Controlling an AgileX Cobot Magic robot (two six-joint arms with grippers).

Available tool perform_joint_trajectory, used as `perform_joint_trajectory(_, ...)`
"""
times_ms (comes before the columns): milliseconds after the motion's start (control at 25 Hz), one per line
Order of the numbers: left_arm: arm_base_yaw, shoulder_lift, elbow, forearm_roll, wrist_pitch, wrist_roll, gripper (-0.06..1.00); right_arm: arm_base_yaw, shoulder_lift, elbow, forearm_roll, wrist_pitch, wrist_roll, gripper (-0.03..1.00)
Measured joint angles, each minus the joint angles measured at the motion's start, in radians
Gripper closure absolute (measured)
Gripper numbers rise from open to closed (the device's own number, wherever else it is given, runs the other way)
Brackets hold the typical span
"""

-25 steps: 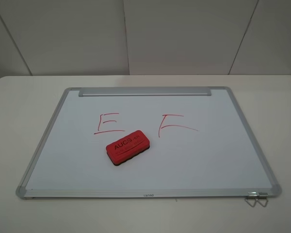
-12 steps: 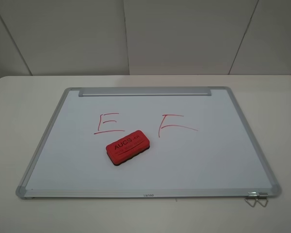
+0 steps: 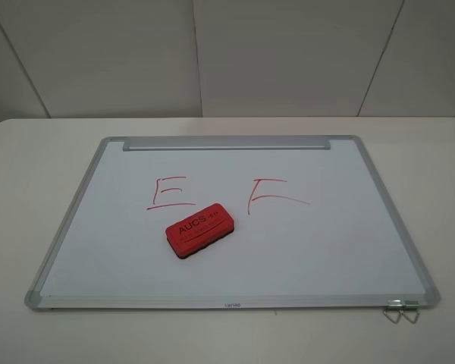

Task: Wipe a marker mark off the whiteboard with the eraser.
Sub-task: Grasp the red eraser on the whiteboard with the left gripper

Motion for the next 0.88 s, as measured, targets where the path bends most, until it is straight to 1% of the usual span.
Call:
perform_joint_trajectory(160, 0.0, 0.0, 0.0, -0.021, 0.0, 0.001, 0.17, 0.0, 0.0, 0.0, 0.0, 0.0, 0.0, 0.24)
perform_joint_trajectory(880, 0.0, 0.0, 0.0, -0.021, 0.0, 0.001, 0.17, 0.0, 0.0, 0.0, 0.0, 0.0, 0.0, 0.24)
